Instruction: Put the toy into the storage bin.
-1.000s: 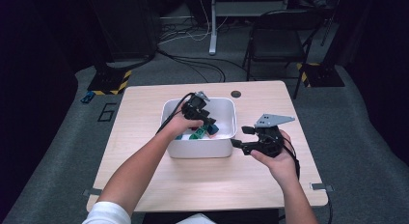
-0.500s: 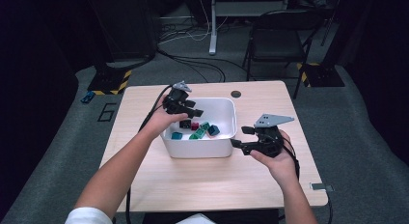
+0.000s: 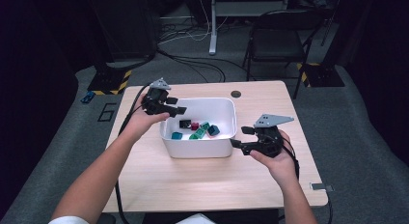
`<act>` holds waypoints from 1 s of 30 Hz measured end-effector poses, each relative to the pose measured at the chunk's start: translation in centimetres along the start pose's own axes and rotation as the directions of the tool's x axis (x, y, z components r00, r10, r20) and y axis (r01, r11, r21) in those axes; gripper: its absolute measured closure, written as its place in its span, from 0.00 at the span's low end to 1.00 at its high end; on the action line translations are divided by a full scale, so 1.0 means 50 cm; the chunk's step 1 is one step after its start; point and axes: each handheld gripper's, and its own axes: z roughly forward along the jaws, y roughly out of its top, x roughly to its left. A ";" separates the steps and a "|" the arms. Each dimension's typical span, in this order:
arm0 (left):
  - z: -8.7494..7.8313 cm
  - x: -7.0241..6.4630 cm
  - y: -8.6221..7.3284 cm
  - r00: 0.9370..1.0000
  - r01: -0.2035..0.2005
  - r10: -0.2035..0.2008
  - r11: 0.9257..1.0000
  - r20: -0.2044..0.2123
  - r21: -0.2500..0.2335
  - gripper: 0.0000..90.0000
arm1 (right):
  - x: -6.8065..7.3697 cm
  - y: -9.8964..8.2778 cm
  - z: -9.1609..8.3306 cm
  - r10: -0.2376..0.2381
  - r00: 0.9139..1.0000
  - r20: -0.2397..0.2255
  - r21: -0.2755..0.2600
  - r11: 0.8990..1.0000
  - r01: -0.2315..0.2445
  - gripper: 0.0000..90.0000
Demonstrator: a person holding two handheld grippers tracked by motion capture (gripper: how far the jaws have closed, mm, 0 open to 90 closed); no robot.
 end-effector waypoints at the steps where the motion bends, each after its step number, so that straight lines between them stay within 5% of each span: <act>1: -0.008 -0.002 -0.002 1.000 -0.002 0.002 1.000 -0.004 0.004 0.44 | 0.000 0.000 0.000 0.000 1.000 0.000 0.000 1.000 0.000 0.38; 13: -0.069 -0.008 -0.059 1.000 0.030 -0.030 0.999 0.001 -0.042 0.41 | 0.002 0.000 0.002 -0.003 1.000 -0.001 0.001 1.000 0.003 0.38; 30: -0.093 -0.004 -0.204 0.991 0.089 -0.095 0.994 -0.095 -0.062 0.40 | -0.005 -0.003 0.000 0.009 1.000 0.006 0.003 1.000 -0.009 0.38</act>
